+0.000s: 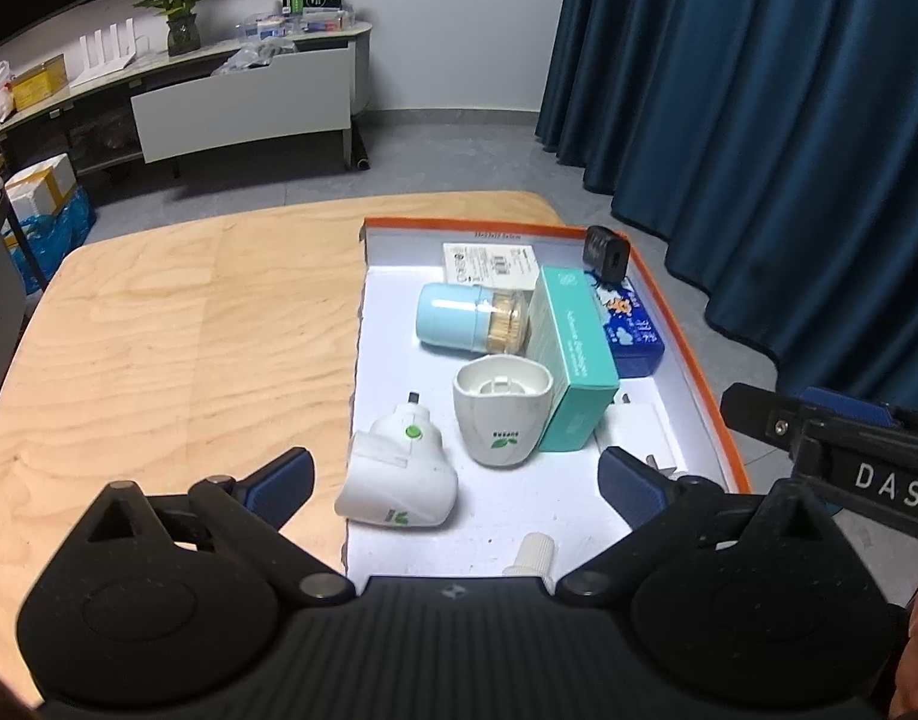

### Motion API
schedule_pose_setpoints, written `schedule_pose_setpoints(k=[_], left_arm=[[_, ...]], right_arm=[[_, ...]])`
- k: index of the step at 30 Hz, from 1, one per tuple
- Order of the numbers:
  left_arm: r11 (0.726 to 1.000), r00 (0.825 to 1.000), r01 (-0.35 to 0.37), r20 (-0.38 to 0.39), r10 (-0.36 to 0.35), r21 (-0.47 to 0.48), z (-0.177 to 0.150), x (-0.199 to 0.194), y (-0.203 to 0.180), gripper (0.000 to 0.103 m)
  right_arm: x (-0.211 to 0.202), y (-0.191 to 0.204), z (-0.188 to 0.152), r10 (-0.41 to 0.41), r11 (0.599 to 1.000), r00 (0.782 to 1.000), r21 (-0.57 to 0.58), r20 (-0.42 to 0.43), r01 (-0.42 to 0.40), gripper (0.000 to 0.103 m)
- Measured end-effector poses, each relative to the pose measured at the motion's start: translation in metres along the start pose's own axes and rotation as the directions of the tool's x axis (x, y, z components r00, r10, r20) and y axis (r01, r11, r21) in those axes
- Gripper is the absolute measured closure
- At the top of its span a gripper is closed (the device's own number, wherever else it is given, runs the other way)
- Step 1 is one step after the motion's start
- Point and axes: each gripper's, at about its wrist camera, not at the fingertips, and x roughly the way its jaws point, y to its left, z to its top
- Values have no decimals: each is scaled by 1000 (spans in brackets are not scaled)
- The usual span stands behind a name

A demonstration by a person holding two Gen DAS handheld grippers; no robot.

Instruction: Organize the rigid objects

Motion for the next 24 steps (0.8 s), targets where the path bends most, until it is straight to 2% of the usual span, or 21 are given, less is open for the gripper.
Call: schedule_pose_setpoints(k=[13,24], left_arm=[[999,999,-47,-11,47,27,-4,5,-3,0],[999,999,-39,-4,39,29,-5,6,-3,0]], right_arm=[[6,-4,-5,-1,1000,1000,14,-25,1,30],[9,-4,-5,-7,1000,999,14,-32,7,29]])
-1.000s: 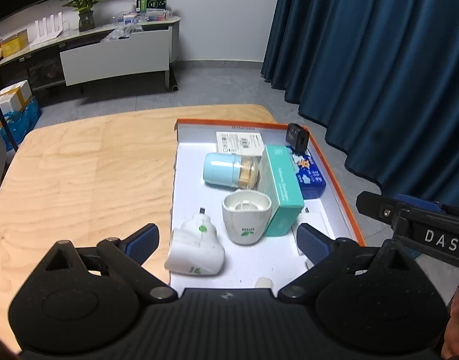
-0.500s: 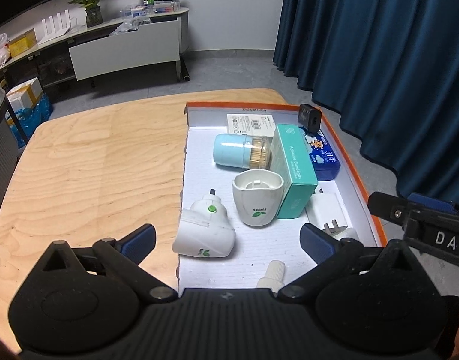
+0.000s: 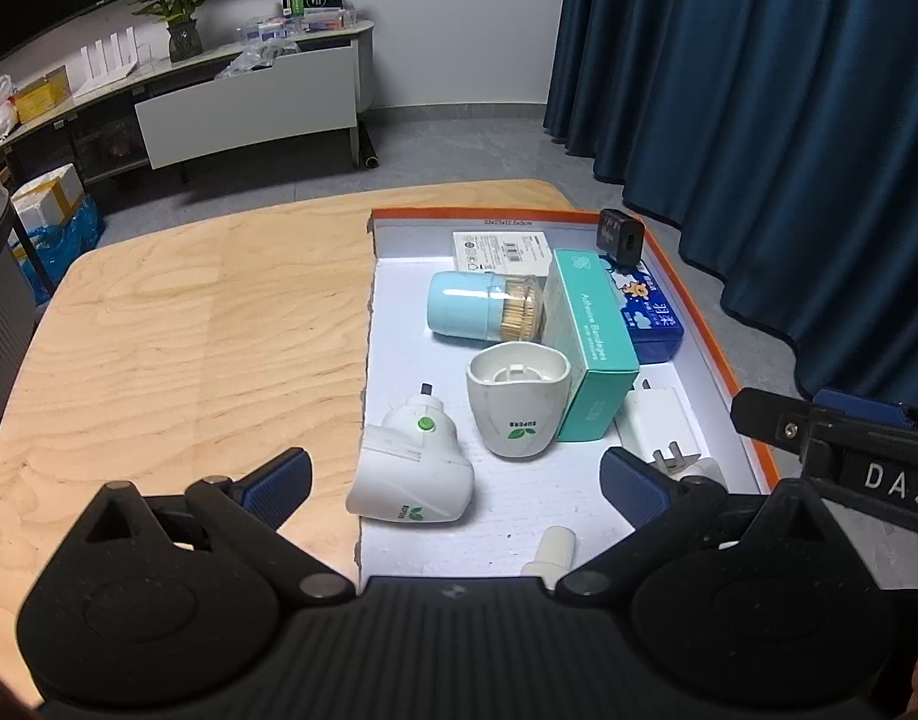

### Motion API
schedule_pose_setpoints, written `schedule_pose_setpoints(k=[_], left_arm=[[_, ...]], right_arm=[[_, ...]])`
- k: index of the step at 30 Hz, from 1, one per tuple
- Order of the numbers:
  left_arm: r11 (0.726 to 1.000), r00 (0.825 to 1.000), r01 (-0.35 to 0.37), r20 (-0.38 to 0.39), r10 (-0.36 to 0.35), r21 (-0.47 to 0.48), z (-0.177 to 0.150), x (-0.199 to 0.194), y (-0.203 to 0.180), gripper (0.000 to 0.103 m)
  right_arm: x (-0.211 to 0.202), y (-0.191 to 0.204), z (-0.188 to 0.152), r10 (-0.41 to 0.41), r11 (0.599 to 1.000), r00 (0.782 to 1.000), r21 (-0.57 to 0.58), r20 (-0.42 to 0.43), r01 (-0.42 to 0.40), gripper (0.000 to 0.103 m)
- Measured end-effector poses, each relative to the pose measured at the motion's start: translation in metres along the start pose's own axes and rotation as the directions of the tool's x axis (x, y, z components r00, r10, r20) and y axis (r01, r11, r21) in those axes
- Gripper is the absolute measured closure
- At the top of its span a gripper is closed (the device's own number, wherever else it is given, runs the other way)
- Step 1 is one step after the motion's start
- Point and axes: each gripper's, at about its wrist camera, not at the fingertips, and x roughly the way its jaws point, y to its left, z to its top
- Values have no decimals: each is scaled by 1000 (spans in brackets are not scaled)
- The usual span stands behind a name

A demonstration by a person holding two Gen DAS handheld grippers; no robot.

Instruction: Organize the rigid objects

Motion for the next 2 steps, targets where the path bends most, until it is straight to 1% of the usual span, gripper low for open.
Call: schedule_pose_setpoints(k=[2], left_arm=[[1000,1000,3,-8,-3,-3,1,1,0,0]], right_arm=[[1,-1,0,-1,1000,1000,-1,-1,1,29]])
